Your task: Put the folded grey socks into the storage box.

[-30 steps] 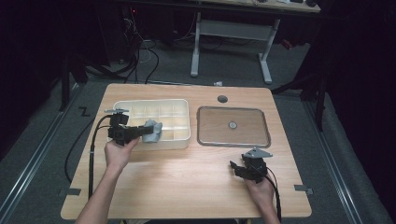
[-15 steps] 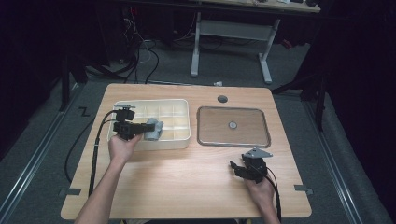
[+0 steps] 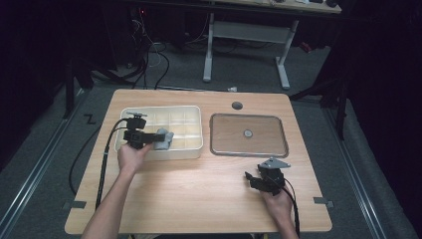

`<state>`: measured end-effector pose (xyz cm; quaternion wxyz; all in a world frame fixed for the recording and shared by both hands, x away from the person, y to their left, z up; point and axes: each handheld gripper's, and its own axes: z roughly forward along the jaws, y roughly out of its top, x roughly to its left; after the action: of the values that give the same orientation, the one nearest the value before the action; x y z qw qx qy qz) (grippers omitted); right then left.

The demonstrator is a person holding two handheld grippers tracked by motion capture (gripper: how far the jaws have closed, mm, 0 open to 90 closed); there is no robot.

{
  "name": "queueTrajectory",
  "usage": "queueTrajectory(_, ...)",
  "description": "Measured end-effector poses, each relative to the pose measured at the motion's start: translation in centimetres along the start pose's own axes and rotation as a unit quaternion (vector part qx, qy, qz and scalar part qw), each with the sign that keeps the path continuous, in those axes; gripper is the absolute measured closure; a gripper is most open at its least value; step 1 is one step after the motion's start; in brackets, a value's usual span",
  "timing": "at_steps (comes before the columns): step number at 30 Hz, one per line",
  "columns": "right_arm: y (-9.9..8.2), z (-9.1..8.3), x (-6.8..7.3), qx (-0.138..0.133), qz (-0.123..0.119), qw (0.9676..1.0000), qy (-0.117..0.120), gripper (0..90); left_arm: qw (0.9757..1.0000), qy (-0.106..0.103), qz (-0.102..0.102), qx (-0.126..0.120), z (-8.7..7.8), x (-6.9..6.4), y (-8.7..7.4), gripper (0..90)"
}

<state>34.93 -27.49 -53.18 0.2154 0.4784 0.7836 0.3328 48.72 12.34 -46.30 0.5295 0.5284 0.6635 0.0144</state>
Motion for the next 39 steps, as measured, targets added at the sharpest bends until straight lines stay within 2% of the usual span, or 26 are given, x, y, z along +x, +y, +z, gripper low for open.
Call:
queueTrajectory(7,0.0,0.0,0.0,0.0,-0.001,1.0,-0.001,39.1,0.9998,0.015,0.013,0.004,0.5,0.3,-0.4,71.7)
queueTrajectory(14,0.0,0.0,0.0,0.0,-0.001,1.0,-0.001,39.0,0.9987,0.033,0.039,0.004,0.8,0.3,-0.9,71.7)
queueTrajectory(17,0.0,0.0,0.0,0.0,-0.001,1.0,-0.001,39.0,0.9983,0.038,0.044,0.006,0.8,0.3,-1.0,71.8)
queueTrajectory(29,0.0,0.0,0.0,0.0,-0.001,1.0,-0.001,39.0,0.997,0.044,0.062,0.012,1.0,0.5,-1.2,72.0)
queueTrajectory(33,0.0,0.0,0.0,0.0,-0.001,1.0,-0.001,39.0,0.9953,0.051,0.082,0.014,1.1,0.4,-1.5,72.0)
queueTrajectory(36,0.0,0.0,0.0,0.0,-0.001,1.0,-0.001,39.0,0.9952,0.052,0.082,0.016,1.1,0.4,-1.5,72.1)
queueTrajectory(39,0.0,0.0,0.0,0.0,-0.001,1.0,-0.001,39.0,0.9934,0.057,0.097,0.019,1.1,0.3,-1.8,72.2)
